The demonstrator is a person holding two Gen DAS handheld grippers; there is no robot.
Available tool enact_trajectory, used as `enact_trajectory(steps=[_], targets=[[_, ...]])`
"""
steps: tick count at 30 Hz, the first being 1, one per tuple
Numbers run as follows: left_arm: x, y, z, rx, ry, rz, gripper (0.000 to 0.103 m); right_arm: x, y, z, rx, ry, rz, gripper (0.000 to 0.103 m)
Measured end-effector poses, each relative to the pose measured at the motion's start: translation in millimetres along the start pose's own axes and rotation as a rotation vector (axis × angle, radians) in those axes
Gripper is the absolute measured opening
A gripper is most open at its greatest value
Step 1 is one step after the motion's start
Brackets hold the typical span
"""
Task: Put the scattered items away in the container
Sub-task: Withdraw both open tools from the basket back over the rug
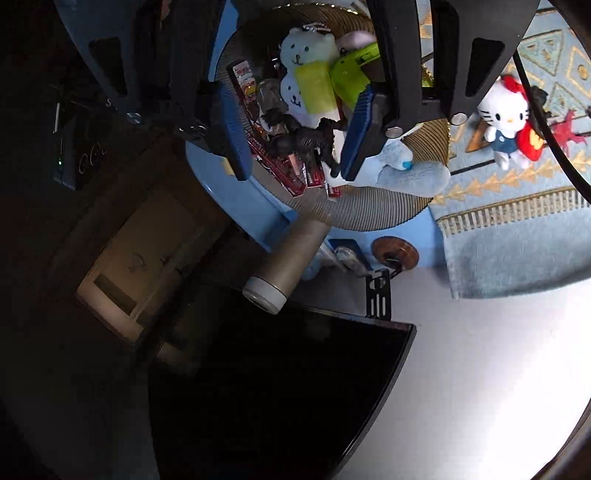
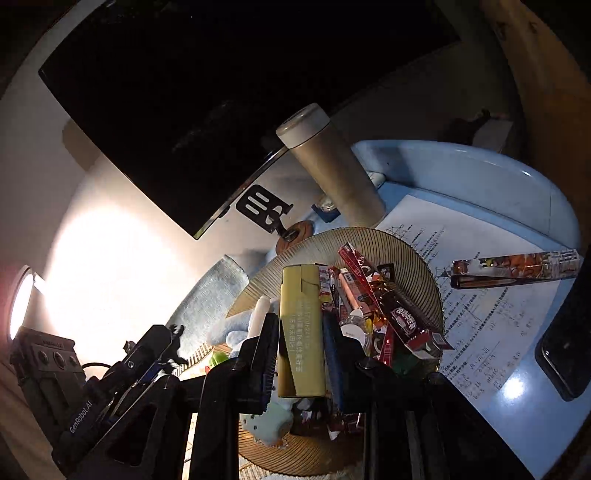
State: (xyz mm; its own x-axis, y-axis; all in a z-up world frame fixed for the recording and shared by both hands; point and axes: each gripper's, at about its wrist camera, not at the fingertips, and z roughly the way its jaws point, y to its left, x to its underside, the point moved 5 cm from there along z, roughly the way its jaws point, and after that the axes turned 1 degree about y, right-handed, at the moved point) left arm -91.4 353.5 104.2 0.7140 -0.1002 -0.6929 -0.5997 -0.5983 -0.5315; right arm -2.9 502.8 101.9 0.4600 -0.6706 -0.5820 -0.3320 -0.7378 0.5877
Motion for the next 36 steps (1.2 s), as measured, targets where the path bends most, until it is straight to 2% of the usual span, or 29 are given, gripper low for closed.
enact_trajectory(steps=[1, 2, 3, 7, 11, 15, 17, 19, 23, 27, 33, 36], targets=[[0, 5, 6, 0.0, 0.017, -0.038, 0.057, -1, -1, 3, -0.006, 0.013, -0.007, 0.026], [1, 8, 7, 0.014, 0.03, -0.065, 0.057, -1, -1, 4, -0.011, 0.021, -0.012, 0.035], [2, 10, 8, 0.028, 0.04, -0.081, 0.057, -1, -1, 2, -0.01, 0.02, -0.017, 0.038], [7, 16, -11, 0.021, 0.039, -0.093, 0.06, 3, 1, -16, 0.022, -0.018, -0.075, 0.04], [17, 22, -40, 0.006, 0.029, -0.105, 0.062, 16, 14, -31, -0.007, -0.011, -0.117, 0.04], [31, 29, -76, -0.017, 0.017, -0.109, 0.062, 40, 38, -38, -0.034, 0.032, -0.189, 0.042], [41, 37, -99, -0.018, -0.013, -0.128, 0.062, 56, 51, -39, -0.057, 0.067, -0.228, 0.048], [48, 50, -122, -0.036, -0.045, -0.153, 0.063, 72, 64, -39, -0.07, 0.091, -0.271, 0.049], [55, 85, -164, -0.124, -0.096, -0.182, 0.063, 108, 86, -33, -0.098, 0.135, -0.344, 0.053], [58, 126, -193, -0.206, -0.133, -0.225, 0.063, 149, 101, -9, -0.133, 0.21, -0.378, 0.056], [69, 182, -196, -0.342, -0.118, -0.238, 0.063, 211, 112, 46, -0.134, 0.307, -0.511, 0.056], [70, 199, -180, -0.435, -0.08, -0.159, 0.063, 228, 111, 64, -0.145, 0.314, -0.56, 0.056]])
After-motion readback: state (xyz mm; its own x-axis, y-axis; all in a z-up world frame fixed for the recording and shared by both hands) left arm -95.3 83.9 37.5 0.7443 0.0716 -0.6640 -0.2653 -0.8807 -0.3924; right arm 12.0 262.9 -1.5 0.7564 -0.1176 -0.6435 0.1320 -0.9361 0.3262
